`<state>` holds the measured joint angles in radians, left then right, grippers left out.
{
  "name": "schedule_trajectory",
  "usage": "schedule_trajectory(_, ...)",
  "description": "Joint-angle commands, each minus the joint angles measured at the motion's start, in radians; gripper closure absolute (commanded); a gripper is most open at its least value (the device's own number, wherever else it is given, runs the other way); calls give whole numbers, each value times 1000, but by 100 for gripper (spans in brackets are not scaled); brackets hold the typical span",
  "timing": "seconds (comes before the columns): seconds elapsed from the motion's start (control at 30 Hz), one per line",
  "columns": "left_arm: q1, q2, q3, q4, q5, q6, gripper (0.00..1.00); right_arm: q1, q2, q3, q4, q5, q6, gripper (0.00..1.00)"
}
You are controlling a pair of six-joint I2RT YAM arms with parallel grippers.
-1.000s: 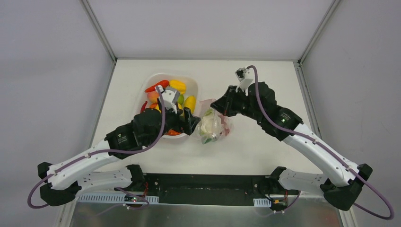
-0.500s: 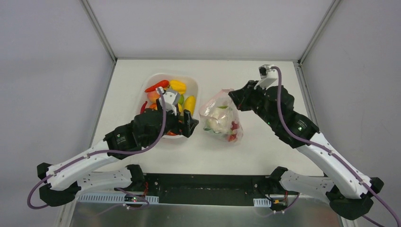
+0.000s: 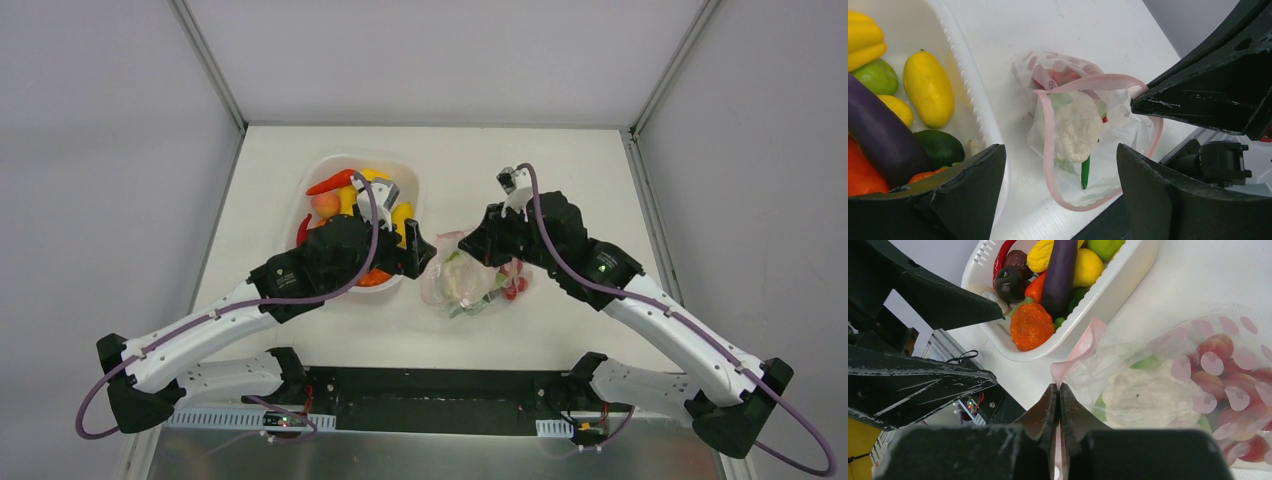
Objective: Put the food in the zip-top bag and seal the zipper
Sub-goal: Adjust the zipper food storage bag at the center of the board.
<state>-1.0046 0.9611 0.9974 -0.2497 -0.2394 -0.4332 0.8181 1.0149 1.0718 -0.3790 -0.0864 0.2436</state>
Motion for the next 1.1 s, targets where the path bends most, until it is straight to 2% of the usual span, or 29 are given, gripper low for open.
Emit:
schedule_trajectory(0.0, 22, 3, -8, 21, 98, -55, 19, -2, -39, 36, 52, 14, 15, 95)
schedule_trajectory(0.17, 23, 28, -34, -17, 179, -81, 22, -5, -58, 34, 75, 49, 28, 95)
schedule_trajectory(0.27, 22, 61, -42, -12, 233, -92, 31, -4, -73, 29, 90, 70, 30, 95)
schedule_trajectory(0.33, 23, 91, -36, -12, 273, -102, 33, -5, -80, 30, 92, 79, 36, 95)
schedule_trajectory(0.6, 22, 165, -28, 12, 303, -108, 42, -12, -124, 13, 97, 187, 47, 95)
schedule_trajectory(0.77, 22, 204, -9, -17, 276, -102, 39, -17, -127, 7, 97, 185, 55, 95)
schedule_trajectory(0.9, 22, 197, -43, 16, 223, -106, 31, -20, -130, -2, 104, 181, 61, 95)
schedule_trajectory(0.97, 23, 207, -52, 45, 217, -96, 41, -21, -128, -8, 111, 174, 64, 94)
schedule_trajectory(1.07, 24, 221, -31, 58, 238, -91, 69, -23, -118, -10, 114, 172, 73, 94)
